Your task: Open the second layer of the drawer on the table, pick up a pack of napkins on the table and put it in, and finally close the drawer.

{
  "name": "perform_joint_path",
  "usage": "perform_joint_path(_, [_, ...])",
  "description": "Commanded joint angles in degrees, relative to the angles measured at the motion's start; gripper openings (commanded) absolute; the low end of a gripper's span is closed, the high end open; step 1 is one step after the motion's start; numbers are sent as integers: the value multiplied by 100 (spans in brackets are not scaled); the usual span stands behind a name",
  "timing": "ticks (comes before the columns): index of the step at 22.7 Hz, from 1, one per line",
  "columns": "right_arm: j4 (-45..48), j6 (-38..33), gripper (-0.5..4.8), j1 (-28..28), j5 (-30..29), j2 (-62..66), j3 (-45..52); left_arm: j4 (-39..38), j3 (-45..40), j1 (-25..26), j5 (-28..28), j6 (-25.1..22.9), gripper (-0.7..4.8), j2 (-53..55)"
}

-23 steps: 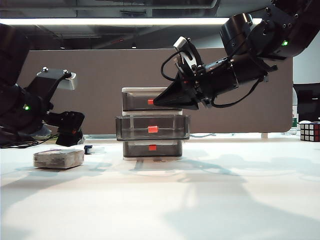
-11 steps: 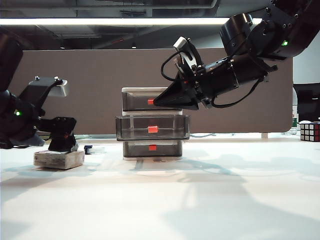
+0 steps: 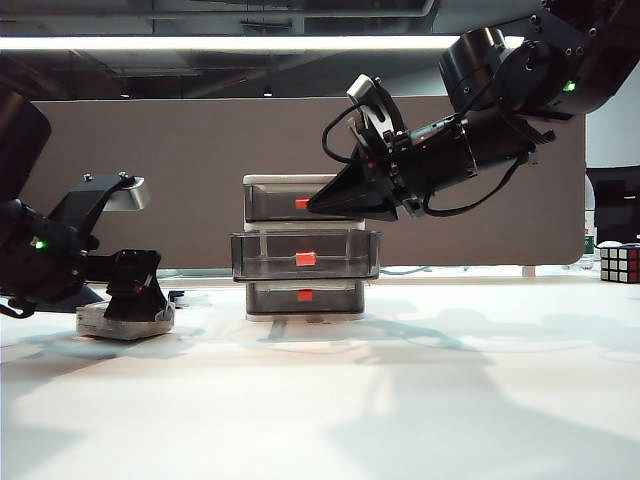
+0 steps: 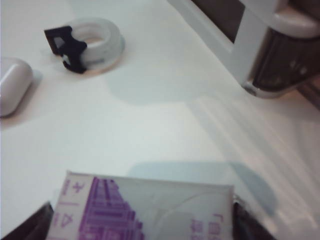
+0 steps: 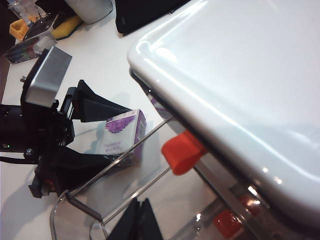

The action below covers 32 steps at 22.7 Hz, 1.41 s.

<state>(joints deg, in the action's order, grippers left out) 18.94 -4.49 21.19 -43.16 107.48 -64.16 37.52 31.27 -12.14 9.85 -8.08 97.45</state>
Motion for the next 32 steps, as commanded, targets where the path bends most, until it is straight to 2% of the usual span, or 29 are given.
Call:
perform_joint_path(1, [55, 22, -5, 4, -39, -28, -33, 175, 20, 13, 4, -28, 479, 2])
perform_joint_path(13, [57, 26, -5, 2, -24, -28, -33, 107, 184, 11, 94, -26, 479, 330])
perform_joint_path(15, [57, 26, -5, 2, -24, -28, -33, 114, 184, 11, 332, -26, 418, 330])
perform_joint_path(19, [57, 26, -4, 2, -24, -28, -33, 114, 181, 11, 356, -26, 336, 330])
perform_joint_path(26, [59, 26, -5, 2, -24, -28, -33, 201, 181, 11, 356, -28, 335, 319])
perform_joint_path(32, [61, 26, -5, 2, -28, -28, -33, 236, 181, 7, 743, 20, 335, -328])
